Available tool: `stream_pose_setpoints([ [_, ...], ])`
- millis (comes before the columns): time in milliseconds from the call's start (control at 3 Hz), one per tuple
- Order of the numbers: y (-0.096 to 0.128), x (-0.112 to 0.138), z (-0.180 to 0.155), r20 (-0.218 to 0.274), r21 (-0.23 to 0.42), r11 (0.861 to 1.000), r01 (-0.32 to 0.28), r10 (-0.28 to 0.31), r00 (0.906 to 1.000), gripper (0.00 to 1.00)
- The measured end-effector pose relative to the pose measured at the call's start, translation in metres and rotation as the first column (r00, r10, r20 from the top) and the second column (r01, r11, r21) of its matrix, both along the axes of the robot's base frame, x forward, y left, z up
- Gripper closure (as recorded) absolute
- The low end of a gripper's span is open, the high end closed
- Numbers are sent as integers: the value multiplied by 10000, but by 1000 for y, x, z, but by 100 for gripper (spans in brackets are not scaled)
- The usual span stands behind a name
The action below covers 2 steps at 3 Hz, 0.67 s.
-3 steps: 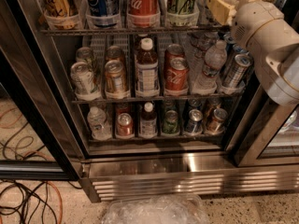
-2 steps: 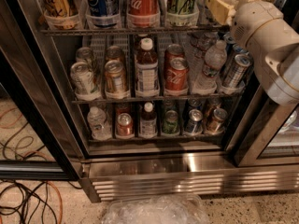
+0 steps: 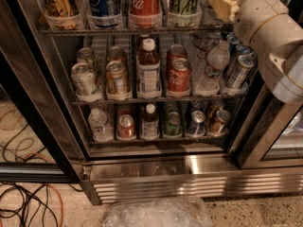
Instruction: Pick redbull can from top shelf of fridge
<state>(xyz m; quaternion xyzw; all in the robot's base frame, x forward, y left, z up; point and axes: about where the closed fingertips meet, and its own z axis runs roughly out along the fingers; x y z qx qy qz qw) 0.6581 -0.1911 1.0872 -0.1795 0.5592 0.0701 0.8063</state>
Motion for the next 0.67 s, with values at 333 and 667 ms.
stream_pose_setpoints([
  [333, -3, -3, 7, 241, -58, 9999, 118, -117, 9996, 100],
  [667, -5, -11, 10, 399, -20, 9997, 253, -252, 9989, 100],
])
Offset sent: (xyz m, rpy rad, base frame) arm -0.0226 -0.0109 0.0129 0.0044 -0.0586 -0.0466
